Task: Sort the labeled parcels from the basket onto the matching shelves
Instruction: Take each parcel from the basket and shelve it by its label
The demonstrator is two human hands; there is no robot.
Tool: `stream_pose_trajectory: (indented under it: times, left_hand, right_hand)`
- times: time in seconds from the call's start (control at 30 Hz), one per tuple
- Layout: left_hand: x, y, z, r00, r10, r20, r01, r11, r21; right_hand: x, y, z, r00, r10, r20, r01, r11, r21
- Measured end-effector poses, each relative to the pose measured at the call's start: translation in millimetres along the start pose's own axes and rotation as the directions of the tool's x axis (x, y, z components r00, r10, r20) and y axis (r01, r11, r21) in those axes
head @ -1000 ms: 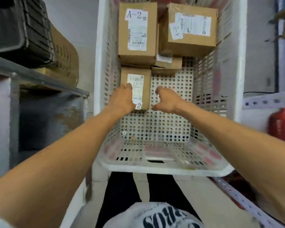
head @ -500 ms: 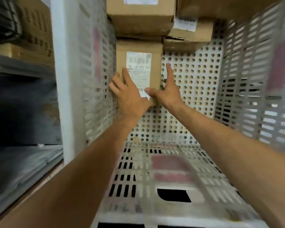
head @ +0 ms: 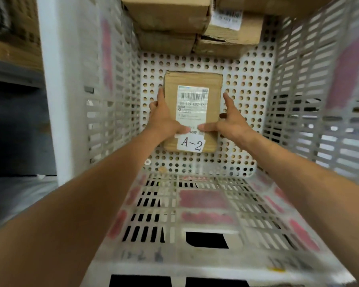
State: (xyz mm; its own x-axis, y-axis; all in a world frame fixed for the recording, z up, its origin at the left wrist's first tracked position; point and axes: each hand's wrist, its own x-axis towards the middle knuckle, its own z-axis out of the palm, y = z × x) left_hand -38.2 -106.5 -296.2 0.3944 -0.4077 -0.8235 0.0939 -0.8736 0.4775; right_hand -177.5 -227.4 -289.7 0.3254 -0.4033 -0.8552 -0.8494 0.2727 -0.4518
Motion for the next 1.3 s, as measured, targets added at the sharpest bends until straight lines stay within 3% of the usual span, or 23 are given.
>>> stream_pose_trajectory:
  times: [0.1,0.23,0.53,0.73,0.93,1.07,1.3]
  left_hand:
    - [8,-6,3,0.998,-0.020,0.051,0.032,0.969,-0.246]
    - [8,-14,8,0.999,0.021,0.042,-0.005,0.936,-0.352]
    - [-24,7,-5,0.989,0.144,-0.030,-0.147,0.949,-0.278]
    - [-95,71,-43,0.929,0.349,-0.123,-0.368,0.909,-0.196]
    - [-197,153,-95,0.813,0.579,-0.060,-0.581,0.801,-0.148]
    - [-272,202,-131,0.694,0.719,-0.033,-0.718,0.688,-0.108]
    - [-403,251,-179,0.530,0.848,-0.002,-0.843,0.527,-0.110]
  right_hand:
    - [3,2,13,0.995,-0.099,-0.003,0.099,0.992,0.077]
    - [5,8,25,0.980,-0.188,-0.062,0.196,0.967,0.160]
    - [-29,-17,6,0.958,-0.272,-0.092,0.285,0.938,0.196]
    - [-110,-73,-23,0.905,-0.388,-0.173,0.411,0.903,0.126]
    - [-227,-134,-64,0.771,-0.535,-0.344,0.588,0.807,0.062]
    - [-314,-171,-76,0.606,-0.619,-0.500,0.701,0.712,-0.031]
    - [-452,-213,-82,0.416,-0.660,-0.625,0.778,0.615,-0.131]
